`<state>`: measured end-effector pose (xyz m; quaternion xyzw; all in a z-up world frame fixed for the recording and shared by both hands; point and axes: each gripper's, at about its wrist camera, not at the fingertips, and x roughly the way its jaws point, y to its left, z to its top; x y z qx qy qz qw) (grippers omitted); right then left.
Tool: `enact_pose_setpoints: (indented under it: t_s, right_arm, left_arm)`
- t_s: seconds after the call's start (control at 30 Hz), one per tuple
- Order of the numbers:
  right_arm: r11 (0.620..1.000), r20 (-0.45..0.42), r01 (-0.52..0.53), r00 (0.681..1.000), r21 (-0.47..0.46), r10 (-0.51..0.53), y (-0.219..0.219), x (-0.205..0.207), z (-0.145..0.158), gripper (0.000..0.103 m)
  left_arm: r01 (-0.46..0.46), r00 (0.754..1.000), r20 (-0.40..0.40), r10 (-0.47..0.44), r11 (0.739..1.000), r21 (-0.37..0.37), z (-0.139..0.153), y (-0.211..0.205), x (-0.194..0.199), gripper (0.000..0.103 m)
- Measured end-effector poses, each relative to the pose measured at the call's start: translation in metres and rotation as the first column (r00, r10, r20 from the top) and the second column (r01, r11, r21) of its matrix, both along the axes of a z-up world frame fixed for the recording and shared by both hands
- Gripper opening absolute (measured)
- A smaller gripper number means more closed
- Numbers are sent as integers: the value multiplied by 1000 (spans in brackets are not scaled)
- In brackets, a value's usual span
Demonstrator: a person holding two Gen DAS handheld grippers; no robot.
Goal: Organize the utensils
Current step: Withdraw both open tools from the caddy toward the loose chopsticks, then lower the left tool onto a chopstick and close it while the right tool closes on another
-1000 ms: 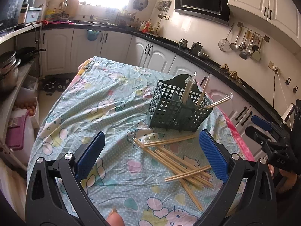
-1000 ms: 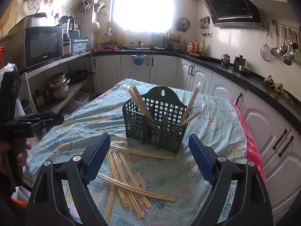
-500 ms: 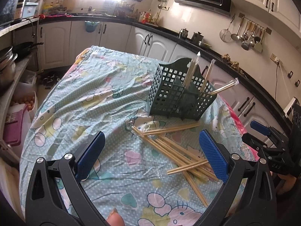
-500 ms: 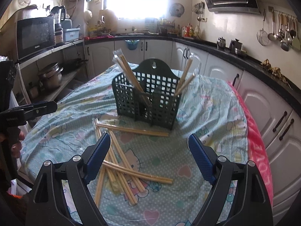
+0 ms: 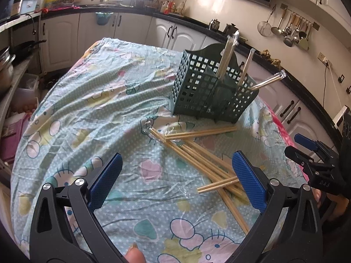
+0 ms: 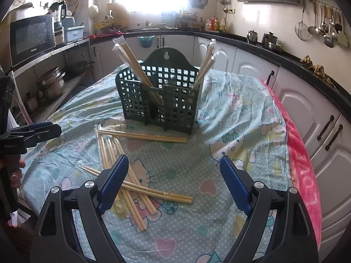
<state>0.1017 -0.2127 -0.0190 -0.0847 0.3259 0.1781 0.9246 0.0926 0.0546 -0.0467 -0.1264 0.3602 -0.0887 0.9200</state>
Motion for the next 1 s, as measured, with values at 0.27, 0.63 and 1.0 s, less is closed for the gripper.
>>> enact_pose_setpoints:
  t_s: [0.27,0.63,1.0]
  right_arm:
    - [1000,-33,21,999,-7,-21,-7,7,-13,82]
    - [1000,-114,20,993,1,-20,-12,15,-35,82]
    - [1000,-211,10,977,21,-6,-13,21,-60,65]
  left_arm:
    - [-3,999,-40,2,1000,-17,-15,1,7,92]
    - [-25,995,-99,19,998,-61,-30,14,15,86]
    - [-65,987,-159,37,983,-171,-40,31,55,60]
